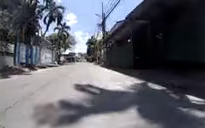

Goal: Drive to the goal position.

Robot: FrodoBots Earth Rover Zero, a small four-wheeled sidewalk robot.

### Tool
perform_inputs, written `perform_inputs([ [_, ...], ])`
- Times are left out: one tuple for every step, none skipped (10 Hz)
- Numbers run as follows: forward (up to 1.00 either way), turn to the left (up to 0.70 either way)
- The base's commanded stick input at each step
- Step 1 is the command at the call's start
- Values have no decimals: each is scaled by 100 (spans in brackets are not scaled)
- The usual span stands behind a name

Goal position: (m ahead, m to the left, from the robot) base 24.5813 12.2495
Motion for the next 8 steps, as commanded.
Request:
perform_inputs([
  [100,11],
  [100,11],
  [100,11],
  [100,11],
  [100,11],
  [100,11],
  [100,-11],
  [100,-29],
])
